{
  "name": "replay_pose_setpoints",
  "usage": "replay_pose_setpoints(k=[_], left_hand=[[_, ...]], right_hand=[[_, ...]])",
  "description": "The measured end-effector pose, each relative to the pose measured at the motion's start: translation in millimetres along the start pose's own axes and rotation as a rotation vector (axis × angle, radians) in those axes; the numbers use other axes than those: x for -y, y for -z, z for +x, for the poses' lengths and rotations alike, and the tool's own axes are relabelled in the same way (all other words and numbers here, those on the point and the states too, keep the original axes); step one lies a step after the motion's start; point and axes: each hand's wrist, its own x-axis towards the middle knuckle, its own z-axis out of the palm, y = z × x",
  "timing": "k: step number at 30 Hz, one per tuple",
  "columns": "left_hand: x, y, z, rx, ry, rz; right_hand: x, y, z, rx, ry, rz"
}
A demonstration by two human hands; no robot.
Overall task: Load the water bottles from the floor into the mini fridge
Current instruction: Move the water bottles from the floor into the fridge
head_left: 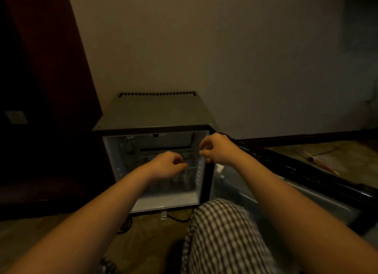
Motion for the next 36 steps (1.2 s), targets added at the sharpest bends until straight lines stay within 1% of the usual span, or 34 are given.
replay_pose_setpoints(k=[2, 8, 12, 16, 19, 22, 26, 28, 30, 33, 36], left_hand=[[-36.6, -6.7, -9.3, 0.011, -0.074, -0.027], [-135.1, -50.7, -40.7, 0.105, -0.244, -0.127], [-183.3, -105.8, -57.7, 0.202, -0.324, -0.111], [-209.8, -171.9, -68.1, 0.334, -0.372, -0.145], [-220.8, -226.6, -75.9, 0.44, -0.382, -0.093], [-224.1, -277.4, -85.0, 0.533, -0.361, -0.068], [-225.9, -340.6, -103.1, 0.672, -0.315, -0.025], [-224.1, -366.8, -112.4, 0.74, -0.297, -0.002], [-222.0, -386.4, -117.7, 0.792, -0.247, 0.008], [-218.1, -400.7, -117.9, 0.823, -0.191, 0.069], [-214.5, -405.4, -114.9, 0.839, -0.145, 0.106]], right_hand=[[-13.5, 23.3, -34.5, -0.046, -0.005, -0.015], [-65.9, 55.8, -146.3, -0.188, -0.077, -0.219], [-107.8, 73.0, -228.1, -0.174, -0.184, -0.205], [-154.9, 68.3, -292.5, -0.131, -0.274, -0.104], [-195.4, 49.4, -328.1, -0.113, -0.363, -0.009], [-232.0, 17.9, -357.9, -0.06, -0.466, 0.094], [-278.5, -41.3, -395.5, 0.006, -0.629, 0.145], [-295.9, -73.1, -409.7, 0.024, -0.753, 0.169], [-312.8, -104.6, -420.1, 0.035, -0.849, 0.144], [-331.7, -141.7, -423.4, 0.066, -0.935, 0.126], [-343.7, -163.8, -423.4, 0.105, -1.005, 0.121]])
